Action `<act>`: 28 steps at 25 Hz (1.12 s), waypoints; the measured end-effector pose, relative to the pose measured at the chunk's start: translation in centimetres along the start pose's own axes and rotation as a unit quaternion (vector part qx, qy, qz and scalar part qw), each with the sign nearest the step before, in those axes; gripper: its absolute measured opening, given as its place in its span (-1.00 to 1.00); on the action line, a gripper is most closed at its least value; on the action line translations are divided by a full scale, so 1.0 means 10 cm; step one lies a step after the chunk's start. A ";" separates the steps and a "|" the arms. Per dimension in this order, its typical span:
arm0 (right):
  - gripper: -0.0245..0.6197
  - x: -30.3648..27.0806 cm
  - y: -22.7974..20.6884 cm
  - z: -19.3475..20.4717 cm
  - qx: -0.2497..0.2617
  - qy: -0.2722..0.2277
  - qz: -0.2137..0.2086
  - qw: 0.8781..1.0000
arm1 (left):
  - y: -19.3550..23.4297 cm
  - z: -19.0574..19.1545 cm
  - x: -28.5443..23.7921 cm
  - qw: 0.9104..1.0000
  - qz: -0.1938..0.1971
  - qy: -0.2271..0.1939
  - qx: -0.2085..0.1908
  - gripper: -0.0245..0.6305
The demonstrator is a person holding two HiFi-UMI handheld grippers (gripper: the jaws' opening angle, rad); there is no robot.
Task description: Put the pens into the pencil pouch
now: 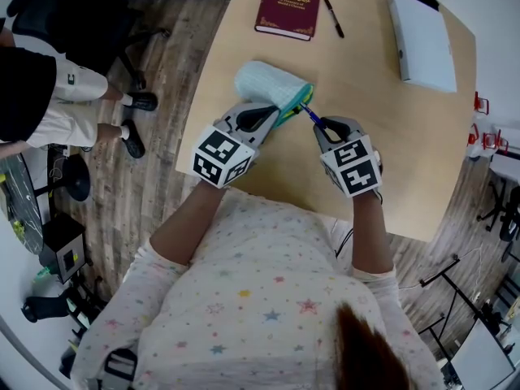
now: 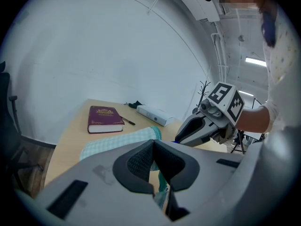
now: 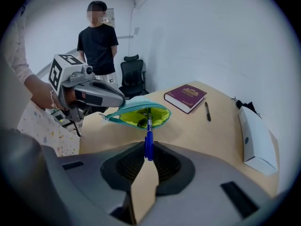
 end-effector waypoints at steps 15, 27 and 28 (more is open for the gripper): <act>-0.74 -0.18 -0.01 -0.24 0.019 0.003 -0.002 1.000 | -0.02 0.02 -0.01 1.000 0.004 0.004 0.002 -0.89; -0.74 -0.33 0.00 -0.36 0.024 0.000 -0.004 1.000 | -0.03 0.01 -0.01 1.000 0.005 0.004 0.003 -0.89; -0.74 -0.34 0.00 -0.36 0.024 -0.001 -0.003 1.000 | -0.03 0.01 -0.01 1.000 0.005 0.004 0.003 -0.89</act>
Point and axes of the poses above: the fingertips, and each gripper's own axes: x backward along the fingers, y to its left, z out of its underside, the point moved 4 cm from there along x, backward along the fingers, and after that the axes turned 4 degrees about y, right-handed, at the moved point
